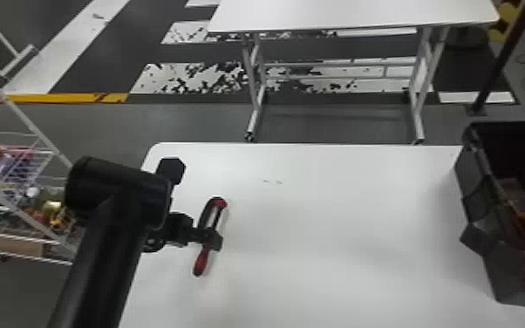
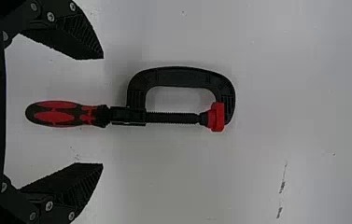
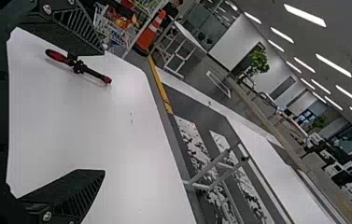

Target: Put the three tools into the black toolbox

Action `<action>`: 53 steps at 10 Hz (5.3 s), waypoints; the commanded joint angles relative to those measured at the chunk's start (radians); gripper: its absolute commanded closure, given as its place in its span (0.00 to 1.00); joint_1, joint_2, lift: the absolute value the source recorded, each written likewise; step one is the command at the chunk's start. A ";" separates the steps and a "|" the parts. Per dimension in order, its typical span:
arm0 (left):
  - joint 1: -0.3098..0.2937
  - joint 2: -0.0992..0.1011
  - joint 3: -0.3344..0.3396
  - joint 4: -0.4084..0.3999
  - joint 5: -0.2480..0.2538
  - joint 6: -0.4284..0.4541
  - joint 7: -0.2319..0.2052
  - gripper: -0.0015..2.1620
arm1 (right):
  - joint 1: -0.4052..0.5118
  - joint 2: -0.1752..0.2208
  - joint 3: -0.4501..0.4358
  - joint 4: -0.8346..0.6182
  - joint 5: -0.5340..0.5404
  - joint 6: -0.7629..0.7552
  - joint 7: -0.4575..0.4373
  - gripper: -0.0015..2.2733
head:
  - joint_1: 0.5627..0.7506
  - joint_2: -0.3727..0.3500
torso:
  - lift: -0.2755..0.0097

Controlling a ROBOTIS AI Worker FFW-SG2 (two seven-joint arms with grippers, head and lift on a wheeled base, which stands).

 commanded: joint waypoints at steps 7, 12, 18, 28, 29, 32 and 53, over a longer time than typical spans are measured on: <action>-0.030 -0.025 -0.081 0.080 -0.083 0.001 0.020 0.22 | -0.010 0.000 -0.025 0.025 -0.018 -0.009 0.012 0.04 | 0.70 0.72 | 0.79; -0.017 -0.025 -0.086 0.069 -0.086 0.001 0.020 0.93 | -0.010 0.002 -0.029 0.025 -0.027 -0.009 0.012 0.04 | 0.70 0.71 | 0.79; 0.095 -0.025 -0.003 -0.164 0.004 0.001 0.020 0.99 | -0.007 0.002 -0.023 0.025 -0.026 -0.009 0.013 0.04 | 0.70 0.70 | 0.79; 0.313 -0.192 0.270 -0.522 0.547 0.001 -0.172 0.99 | -0.070 0.000 0.083 0.024 0.094 0.058 -0.017 0.05 | 0.70 0.42 | 0.79; 0.318 -0.218 0.276 -0.526 0.559 0.001 -0.207 0.99 | -0.073 0.000 0.089 0.025 0.100 0.058 -0.017 0.05 | 0.70 0.39 | 0.79; 0.332 -0.253 0.301 -0.495 0.668 0.001 -0.288 0.99 | -0.074 -0.006 0.087 0.024 0.098 0.067 -0.017 0.05 | 0.70 0.32 | 0.79; 0.490 -0.264 0.106 -0.526 0.659 0.001 -0.397 0.99 | -0.258 -0.023 0.173 0.129 -0.175 0.485 0.015 0.04 | 0.70 0.31 | 0.79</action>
